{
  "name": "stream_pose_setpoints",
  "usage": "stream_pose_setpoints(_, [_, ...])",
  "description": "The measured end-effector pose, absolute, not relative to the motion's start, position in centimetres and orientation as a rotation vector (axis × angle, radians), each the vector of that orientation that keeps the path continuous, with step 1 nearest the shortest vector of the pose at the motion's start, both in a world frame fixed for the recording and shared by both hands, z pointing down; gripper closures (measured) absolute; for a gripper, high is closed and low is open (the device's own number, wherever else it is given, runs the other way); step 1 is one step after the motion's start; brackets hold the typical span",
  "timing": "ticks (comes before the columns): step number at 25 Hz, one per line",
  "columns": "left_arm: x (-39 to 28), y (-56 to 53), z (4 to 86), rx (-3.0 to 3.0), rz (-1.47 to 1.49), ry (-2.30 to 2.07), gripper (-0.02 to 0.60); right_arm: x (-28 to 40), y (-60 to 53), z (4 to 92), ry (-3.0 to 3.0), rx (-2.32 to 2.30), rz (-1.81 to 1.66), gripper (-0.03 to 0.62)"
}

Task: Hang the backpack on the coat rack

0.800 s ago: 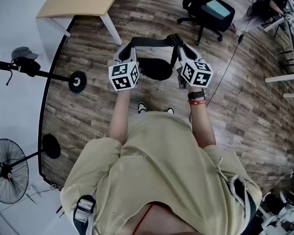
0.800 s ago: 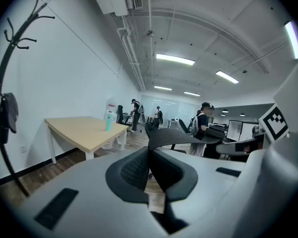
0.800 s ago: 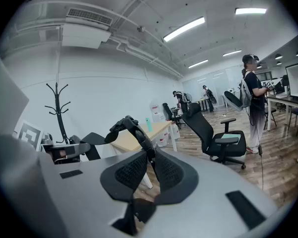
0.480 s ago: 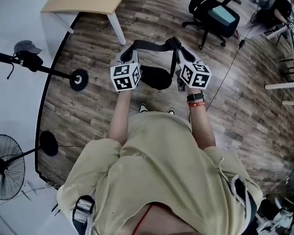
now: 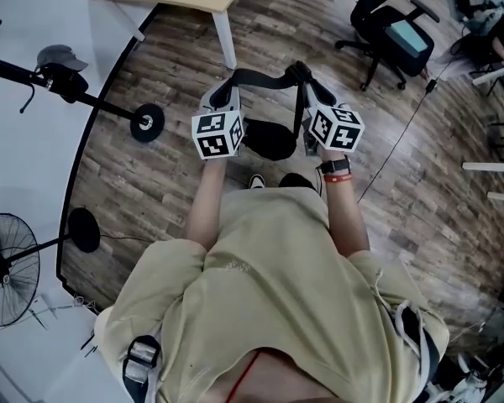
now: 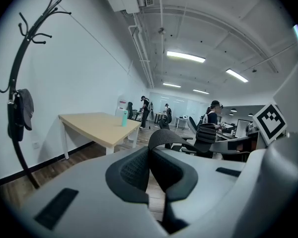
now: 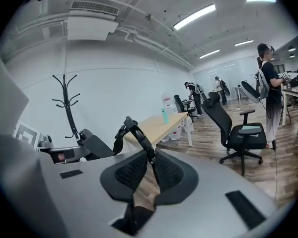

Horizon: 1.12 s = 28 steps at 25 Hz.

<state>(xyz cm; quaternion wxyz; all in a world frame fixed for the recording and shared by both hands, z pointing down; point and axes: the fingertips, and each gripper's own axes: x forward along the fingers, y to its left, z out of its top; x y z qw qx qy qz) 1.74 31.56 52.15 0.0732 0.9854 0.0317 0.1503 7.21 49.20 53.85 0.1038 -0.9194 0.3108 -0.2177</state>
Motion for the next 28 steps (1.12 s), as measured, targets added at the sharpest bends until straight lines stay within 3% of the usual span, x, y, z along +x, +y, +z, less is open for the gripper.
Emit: stream_pose_setpoints(28, [6.1, 11.2, 50.8, 2.664, 0.323, -0.85, 0.557, 19.9, 20.6, 52.2, 1.89, -2.271, -0.839, 0.533])
